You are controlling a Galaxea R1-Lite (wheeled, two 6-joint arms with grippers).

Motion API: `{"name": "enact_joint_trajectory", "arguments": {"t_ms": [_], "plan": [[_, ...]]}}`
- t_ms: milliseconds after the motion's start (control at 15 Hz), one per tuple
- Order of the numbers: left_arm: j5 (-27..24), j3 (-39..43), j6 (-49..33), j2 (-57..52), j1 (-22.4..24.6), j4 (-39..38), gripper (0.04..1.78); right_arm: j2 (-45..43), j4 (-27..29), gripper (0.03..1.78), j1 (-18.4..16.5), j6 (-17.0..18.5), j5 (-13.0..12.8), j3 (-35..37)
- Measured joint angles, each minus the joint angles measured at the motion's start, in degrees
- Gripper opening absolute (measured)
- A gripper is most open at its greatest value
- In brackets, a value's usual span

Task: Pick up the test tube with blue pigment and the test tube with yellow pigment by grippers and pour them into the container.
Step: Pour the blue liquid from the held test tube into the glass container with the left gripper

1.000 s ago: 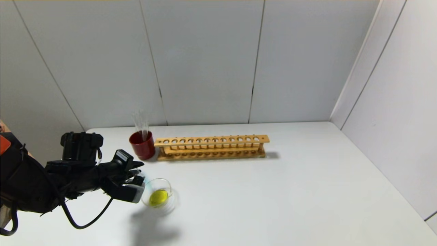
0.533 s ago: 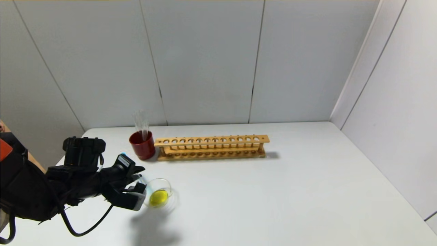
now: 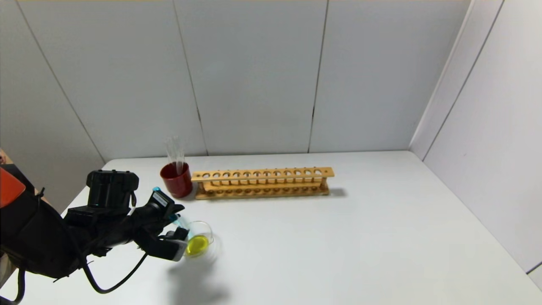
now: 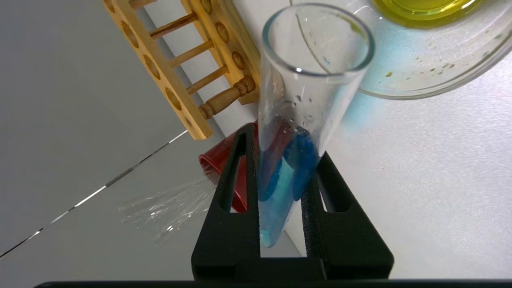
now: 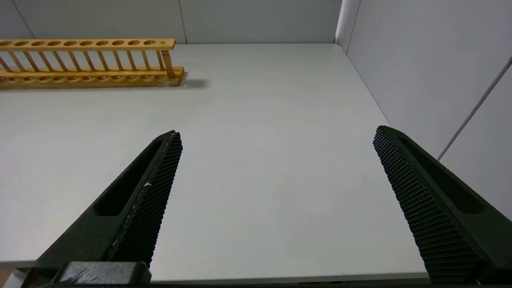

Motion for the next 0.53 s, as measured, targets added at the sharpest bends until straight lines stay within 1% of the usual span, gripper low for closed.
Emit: {"name": "enact_joint_trajectory", "arguments": {"t_ms": [200,400,533], "plan": [[0.90,0.68,1.83,0.05,-0.44,-0.35,0.34,0.00,0.00,1.75,0.00,0.02,0.00,0.00],[3.01,1.51,2.02,0.27,-0.94,-0.41,0.34,0.00,0.00,1.75,0.00,0.00,0.00,0.00],[3.22,1.57,2.07,0.50,-1.07,-1.12,0.34,0.00,0.00,1.75,0.00,0.00,0.02,0.00]]}}
